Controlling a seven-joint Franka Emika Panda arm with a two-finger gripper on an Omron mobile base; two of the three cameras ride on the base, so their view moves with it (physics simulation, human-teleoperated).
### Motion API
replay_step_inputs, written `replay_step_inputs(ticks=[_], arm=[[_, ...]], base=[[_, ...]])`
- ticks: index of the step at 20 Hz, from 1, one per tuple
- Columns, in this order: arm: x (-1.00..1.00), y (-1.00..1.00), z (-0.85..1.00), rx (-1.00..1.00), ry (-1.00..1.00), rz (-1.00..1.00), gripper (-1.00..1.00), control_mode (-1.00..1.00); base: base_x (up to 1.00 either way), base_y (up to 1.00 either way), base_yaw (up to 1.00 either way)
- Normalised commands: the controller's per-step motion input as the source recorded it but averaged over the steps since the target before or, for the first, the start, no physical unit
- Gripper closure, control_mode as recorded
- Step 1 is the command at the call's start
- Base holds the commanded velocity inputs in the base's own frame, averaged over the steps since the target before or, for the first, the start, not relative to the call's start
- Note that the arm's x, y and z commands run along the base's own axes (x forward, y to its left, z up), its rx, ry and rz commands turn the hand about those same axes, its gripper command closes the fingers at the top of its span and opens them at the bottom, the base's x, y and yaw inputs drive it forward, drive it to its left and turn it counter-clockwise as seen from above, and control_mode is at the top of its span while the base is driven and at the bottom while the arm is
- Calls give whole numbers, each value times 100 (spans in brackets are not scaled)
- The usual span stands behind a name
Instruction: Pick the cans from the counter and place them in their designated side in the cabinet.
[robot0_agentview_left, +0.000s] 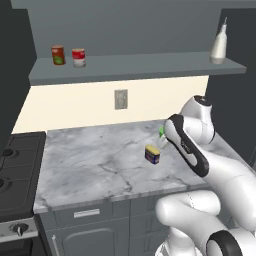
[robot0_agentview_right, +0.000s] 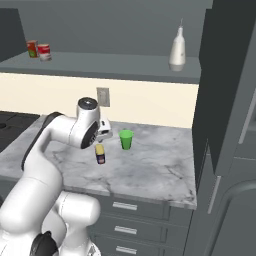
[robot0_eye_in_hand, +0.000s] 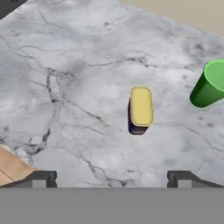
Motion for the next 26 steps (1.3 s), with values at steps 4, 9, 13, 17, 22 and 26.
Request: replay_step_inputs(ticks=[4,9,13,17,22,26], arm=[[22,0,-12,0,0,4,-100,-100],[25,0,-10,0,0,0,-100,-100],[26,2,-10,0,0,0,-100,-100],[22,5,-14,0,0,0,-100,-100],[18,0,-17,-3,4,-1,-100,-100],[20,0,-17,-4,5,-1,-100,-100]], base=[[0,0,0],[0,0,0],[0,0,0],[0,0,0],[0,0,0],[0,0,0]])
